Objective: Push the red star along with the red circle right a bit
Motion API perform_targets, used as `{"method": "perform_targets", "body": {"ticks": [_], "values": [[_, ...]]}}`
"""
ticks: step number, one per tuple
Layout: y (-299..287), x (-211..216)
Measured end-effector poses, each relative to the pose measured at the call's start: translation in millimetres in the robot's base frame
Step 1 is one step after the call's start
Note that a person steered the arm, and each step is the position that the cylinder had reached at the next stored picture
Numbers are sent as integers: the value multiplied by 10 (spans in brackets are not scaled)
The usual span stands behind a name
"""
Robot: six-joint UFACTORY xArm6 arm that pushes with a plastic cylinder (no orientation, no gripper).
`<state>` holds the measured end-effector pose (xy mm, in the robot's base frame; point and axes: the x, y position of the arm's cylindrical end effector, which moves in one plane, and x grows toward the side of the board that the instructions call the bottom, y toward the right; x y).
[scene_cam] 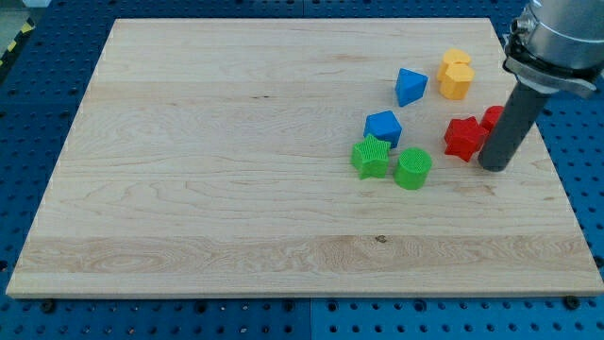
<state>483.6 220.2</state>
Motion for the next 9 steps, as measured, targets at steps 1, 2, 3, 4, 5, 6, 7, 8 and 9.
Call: {"method": "perform_targets", "body": {"ticks": [1,2,3,4,5,6,7,8,9], "values": [[-79,128],[-267,79],[-334,-160],[-342,-231],[-362,-231],[-444,-253],[-558,-331],[-627,-436],[-654,-568]]}}
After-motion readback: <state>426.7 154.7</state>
